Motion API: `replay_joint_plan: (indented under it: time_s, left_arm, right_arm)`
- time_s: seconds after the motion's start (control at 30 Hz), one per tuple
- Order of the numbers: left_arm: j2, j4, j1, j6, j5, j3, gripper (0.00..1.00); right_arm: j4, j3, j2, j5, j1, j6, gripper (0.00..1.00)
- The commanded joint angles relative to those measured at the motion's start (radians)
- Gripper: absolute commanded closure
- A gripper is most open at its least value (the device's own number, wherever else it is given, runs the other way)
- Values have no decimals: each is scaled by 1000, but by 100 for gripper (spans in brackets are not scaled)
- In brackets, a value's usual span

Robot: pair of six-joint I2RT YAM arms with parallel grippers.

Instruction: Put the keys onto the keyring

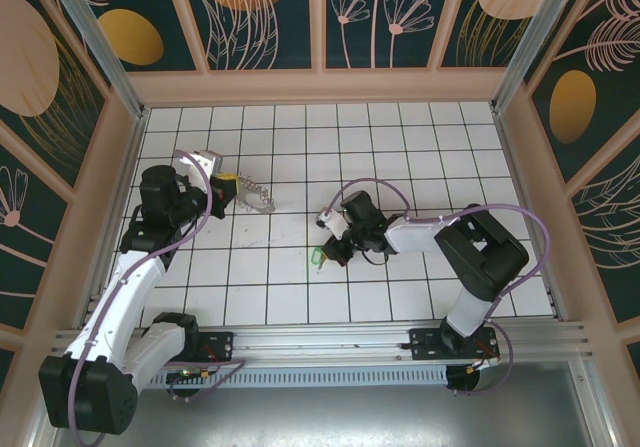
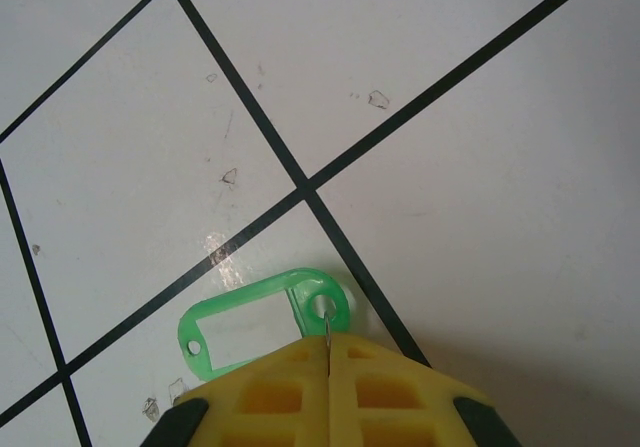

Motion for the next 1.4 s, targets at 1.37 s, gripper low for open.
replay_joint_plan:
  time_s: [1.37]
  left_arm:
    - [-11, 55, -7, -26, 22, 6, 100]
  right_arm:
    - [-235, 66, -103, 251, 72, 101, 100]
